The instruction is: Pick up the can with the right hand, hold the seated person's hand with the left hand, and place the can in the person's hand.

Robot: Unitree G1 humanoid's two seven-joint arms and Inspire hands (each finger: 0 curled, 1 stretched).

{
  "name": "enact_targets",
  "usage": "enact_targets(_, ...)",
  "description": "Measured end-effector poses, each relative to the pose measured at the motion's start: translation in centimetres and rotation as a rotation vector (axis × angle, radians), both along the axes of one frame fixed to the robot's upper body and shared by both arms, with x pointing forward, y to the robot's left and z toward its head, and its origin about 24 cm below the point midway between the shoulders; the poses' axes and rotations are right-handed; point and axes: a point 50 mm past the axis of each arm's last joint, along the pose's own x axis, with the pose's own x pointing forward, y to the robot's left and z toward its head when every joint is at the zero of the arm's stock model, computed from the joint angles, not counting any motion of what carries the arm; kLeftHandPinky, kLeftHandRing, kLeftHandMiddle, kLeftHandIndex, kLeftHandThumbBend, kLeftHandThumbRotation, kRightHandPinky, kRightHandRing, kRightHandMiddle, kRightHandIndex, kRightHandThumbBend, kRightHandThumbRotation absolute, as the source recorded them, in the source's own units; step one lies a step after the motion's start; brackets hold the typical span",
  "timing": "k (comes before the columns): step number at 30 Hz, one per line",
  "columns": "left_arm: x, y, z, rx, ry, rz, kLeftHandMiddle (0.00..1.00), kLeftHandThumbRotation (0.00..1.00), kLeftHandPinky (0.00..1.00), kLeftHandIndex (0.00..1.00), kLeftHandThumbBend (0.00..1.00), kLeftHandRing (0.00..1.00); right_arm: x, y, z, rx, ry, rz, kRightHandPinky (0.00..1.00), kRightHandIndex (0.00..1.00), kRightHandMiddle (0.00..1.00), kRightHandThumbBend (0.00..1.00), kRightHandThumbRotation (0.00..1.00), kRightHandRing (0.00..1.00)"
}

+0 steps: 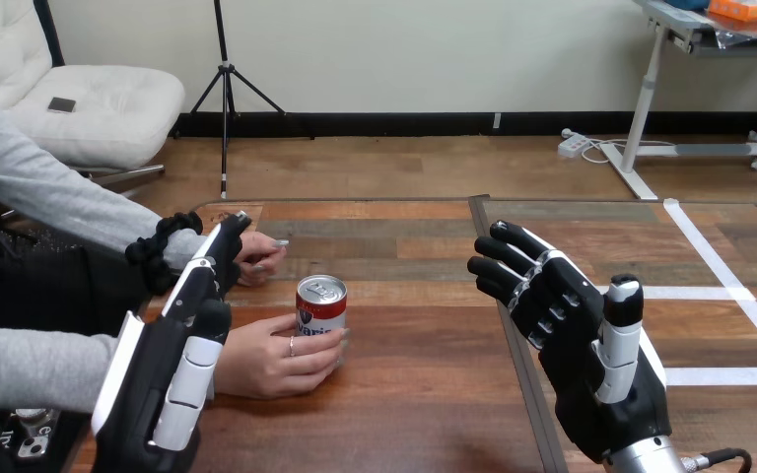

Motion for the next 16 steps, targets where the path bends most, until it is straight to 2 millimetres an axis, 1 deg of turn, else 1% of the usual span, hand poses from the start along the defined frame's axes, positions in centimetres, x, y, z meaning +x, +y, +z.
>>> enact_targets(5,0.03,-0.26,-0.14,-0.031,0.012,-0.004,1.00,1.00,1.00,1.00,0.74,1.00,-0.04,0.03,-0.04,0.001,0.001,0.001,0.91,0.83,0.85,1.00,1.00,0.85)
enact_targets(6,0.04,-0.32,-0.18,-0.038,0.017,-0.005,1.00,1.00,1.00,1.00,0.76,1.00,-0.05,0.03,-0.04,0.001,0.002,0.001,0.92,0.83,0.85,1.00,1.00,0.85)
enact_targets(16,-0.11,-1.00,-0.72,-0.112,0.068,-0.032,1.00,1.00,1.00,1.00,0.85,1.00,-0.22,-0.01,-0.19,0.002,0.008,0.000,0.92,0.84,0.85,1.00,1.00,0.87)
